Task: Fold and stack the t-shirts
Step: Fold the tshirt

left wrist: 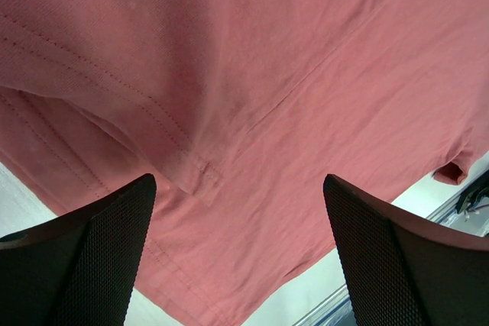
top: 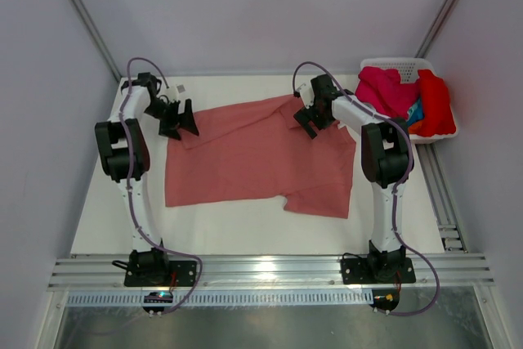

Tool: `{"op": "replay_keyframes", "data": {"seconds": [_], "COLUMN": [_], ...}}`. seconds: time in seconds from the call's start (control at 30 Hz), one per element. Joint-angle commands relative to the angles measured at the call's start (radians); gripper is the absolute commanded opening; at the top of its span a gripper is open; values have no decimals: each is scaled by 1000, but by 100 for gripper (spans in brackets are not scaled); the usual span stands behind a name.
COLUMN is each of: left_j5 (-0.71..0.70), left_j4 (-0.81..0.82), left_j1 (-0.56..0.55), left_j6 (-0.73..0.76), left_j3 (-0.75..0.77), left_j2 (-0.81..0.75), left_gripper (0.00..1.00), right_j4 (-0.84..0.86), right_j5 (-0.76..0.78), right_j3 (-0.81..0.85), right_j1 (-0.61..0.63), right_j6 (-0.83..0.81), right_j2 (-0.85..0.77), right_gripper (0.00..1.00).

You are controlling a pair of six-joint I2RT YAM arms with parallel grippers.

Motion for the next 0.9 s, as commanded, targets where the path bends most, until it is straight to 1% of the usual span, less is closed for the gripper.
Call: {"op": "replay_keyframes", "data": {"seconds": [0.0, 0.2, 0.27, 0.53, 0.73, 0.87], "left_j5": [10, 22, 26, 49, 42, 58], "left_j4": [-17, 17, 25, 43, 5, 8], "left_j1": [6, 6, 6, 6, 6, 6], "left_j6": [-5, -16, -25, -42, -11, -16], "left_j3": [6, -61, -63, -51, -17, -14], "left_j2": [13, -8, -4, 19, 15, 16], "left_gripper": [92, 92, 92, 91, 91, 91], "right_j4": [24, 27, 26, 24, 21, 21], "right_j5": [11, 10, 7, 10, 11, 10], "right_j3": [-14, -21, -16, -14, -24, -16], "right_j1": [8, 10, 8, 8, 8, 8], "right_j6": [-1, 2, 7, 5, 7, 10], "right_j2": [-61, -61, -58, -60, -66, -60], "right_gripper": [99, 99, 99, 99, 99, 99]}}
